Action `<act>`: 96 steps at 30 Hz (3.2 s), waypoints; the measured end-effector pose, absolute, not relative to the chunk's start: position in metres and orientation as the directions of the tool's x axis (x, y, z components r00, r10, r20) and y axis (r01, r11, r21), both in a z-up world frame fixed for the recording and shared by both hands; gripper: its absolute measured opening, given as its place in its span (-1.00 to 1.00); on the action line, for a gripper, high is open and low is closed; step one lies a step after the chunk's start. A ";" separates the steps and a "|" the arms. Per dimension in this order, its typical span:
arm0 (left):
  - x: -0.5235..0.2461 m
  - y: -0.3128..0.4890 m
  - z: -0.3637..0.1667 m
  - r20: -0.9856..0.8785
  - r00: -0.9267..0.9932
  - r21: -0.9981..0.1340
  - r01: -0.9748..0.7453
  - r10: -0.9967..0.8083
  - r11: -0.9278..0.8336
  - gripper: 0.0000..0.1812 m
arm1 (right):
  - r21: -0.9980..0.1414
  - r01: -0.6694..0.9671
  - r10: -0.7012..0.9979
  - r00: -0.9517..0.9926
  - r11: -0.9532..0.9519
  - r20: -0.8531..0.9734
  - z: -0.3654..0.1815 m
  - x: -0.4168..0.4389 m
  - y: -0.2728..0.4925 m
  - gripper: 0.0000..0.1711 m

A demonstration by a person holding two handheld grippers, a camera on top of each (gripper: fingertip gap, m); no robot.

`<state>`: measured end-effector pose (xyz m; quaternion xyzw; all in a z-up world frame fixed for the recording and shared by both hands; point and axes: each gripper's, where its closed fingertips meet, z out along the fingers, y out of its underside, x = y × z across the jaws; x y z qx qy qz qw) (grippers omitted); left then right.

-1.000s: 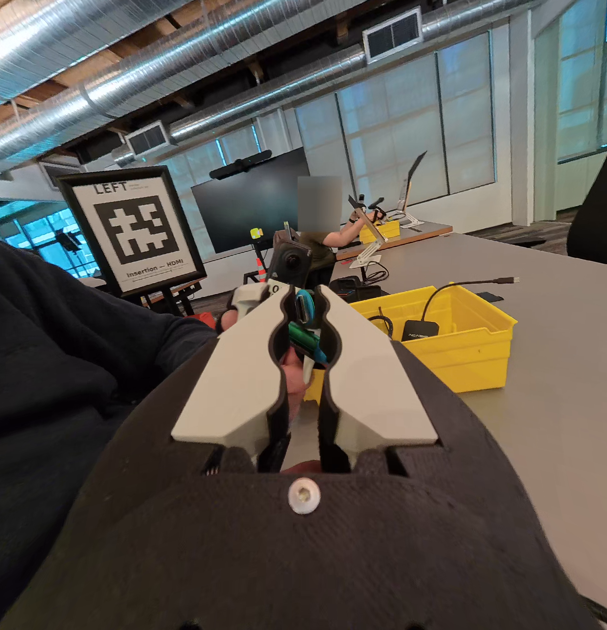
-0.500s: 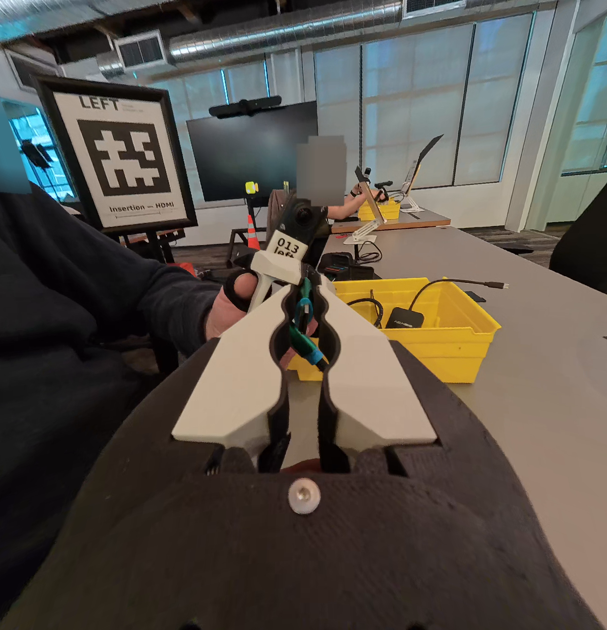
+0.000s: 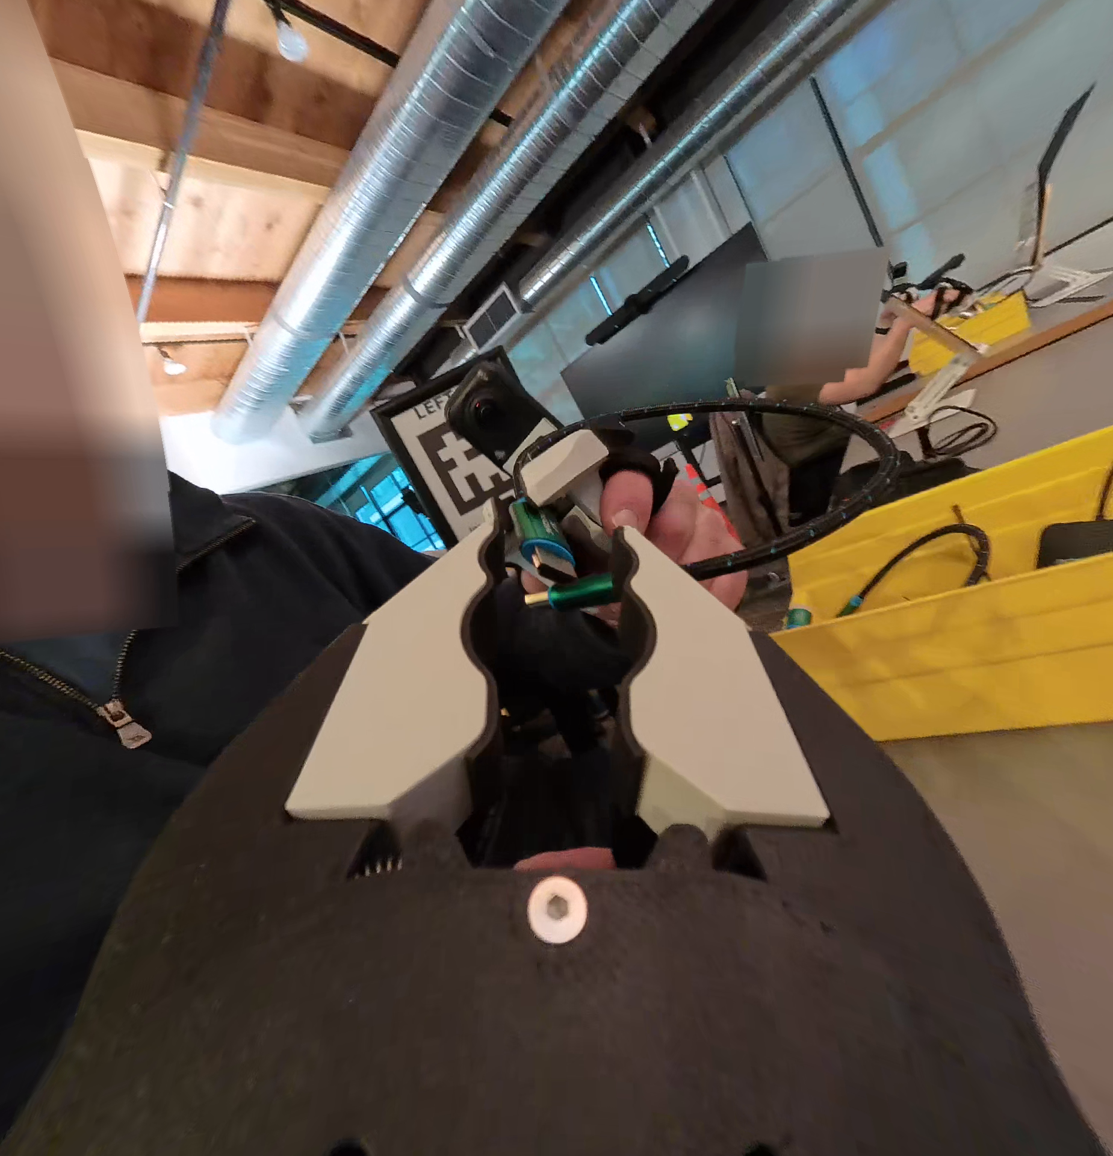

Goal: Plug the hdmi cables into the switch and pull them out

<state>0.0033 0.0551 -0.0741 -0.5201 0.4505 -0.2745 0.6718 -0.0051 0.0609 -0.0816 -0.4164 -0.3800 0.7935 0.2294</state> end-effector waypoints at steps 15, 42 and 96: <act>0.012 0.019 -0.065 -0.728 0.266 -0.682 -0.368 -0.632 0.631 -0.86 | -0.751 0.011 0.496 -0.745 -0.660 -0.446 -0.065 -0.002 0.017 -0.74; 0.015 0.043 -0.072 0.049 0.326 -0.994 0.106 -0.944 -0.014 -0.75 | -0.978 -0.194 0.949 -0.315 -0.071 -0.006 -0.065 0.009 0.042 -0.77; -0.013 0.071 -0.096 -0.030 0.440 -0.999 -0.002 -0.898 0.032 -0.79 | -0.675 0.726 0.960 0.074 0.133 0.269 -0.236 0.056 0.154 -0.27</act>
